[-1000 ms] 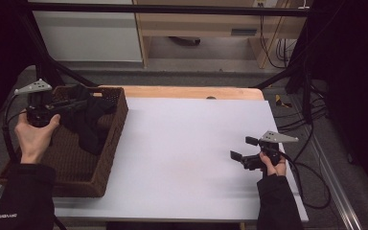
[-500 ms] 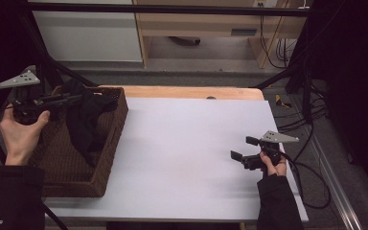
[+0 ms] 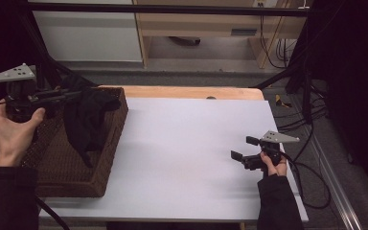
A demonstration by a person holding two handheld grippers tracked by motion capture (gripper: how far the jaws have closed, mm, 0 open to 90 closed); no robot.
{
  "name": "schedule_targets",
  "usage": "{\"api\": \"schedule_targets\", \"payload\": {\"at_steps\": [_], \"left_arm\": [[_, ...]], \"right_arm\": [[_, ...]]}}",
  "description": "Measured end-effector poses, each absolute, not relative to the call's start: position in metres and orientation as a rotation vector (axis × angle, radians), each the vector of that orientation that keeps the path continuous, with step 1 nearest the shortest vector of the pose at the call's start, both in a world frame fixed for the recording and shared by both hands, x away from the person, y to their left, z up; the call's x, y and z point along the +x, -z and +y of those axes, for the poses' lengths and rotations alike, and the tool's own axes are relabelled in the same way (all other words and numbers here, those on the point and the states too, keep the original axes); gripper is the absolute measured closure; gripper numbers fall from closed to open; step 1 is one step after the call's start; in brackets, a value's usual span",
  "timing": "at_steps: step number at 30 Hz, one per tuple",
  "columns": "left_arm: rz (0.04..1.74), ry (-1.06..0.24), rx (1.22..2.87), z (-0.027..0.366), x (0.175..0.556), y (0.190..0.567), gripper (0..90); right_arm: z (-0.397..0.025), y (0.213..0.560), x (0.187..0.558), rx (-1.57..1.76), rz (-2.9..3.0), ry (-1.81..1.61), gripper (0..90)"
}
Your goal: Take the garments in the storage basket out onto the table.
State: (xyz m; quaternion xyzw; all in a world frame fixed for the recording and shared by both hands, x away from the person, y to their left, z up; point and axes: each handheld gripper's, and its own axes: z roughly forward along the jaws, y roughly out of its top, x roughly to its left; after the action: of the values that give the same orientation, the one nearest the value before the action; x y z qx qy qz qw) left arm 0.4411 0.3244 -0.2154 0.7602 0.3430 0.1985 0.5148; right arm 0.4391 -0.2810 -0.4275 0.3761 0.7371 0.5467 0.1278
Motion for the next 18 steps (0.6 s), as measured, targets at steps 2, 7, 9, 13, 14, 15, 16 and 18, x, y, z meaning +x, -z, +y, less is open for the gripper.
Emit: {"api": "schedule_targets", "payload": {"at_steps": [2, 7, 9, 13, 14, 15, 16, 18], "left_arm": [[0.809, -0.475, 1.826, 0.322, 0.438, 0.21, 77.4], [0.791, -0.471, 1.832, 0.317, 0.435, 0.204, 77.5], [0.78, -0.471, 1.832, 0.315, 0.434, 0.2, 77.5], [0.75, -0.468, 1.82, 0.31, 0.431, 0.193, 77.6], [0.741, -0.468, 1.821, 0.307, 0.43, 0.191, 77.6], [0.741, -0.468, 1.821, 0.307, 0.43, 0.191, 77.6], [0.737, -0.469, 1.822, 0.306, 0.429, 0.189, 77.6], [0.732, -0.469, 1.821, 0.304, 0.429, 0.187, 77.6]], "right_arm": [[-0.281, 0.428, 0.439, 1.094, 2.145, -1.588, 0.7], [-0.281, 0.428, 0.439, 1.094, 2.147, -1.589, 0.7], [-0.281, 0.428, 0.439, 1.094, 2.147, -1.59, 0.8], [-0.281, 0.428, 0.439, 1.096, 2.148, -1.589, 0.7], [-0.28, 0.428, 0.439, 1.096, 2.148, -1.588, 0.7], [-0.28, 0.428, 0.439, 1.096, 2.148, -1.588, 0.7], [-0.28, 0.428, 0.439, 1.096, 2.149, -1.588, 0.7], [-0.28, 0.428, 0.439, 1.096, 2.148, -1.588, 0.7]]}}
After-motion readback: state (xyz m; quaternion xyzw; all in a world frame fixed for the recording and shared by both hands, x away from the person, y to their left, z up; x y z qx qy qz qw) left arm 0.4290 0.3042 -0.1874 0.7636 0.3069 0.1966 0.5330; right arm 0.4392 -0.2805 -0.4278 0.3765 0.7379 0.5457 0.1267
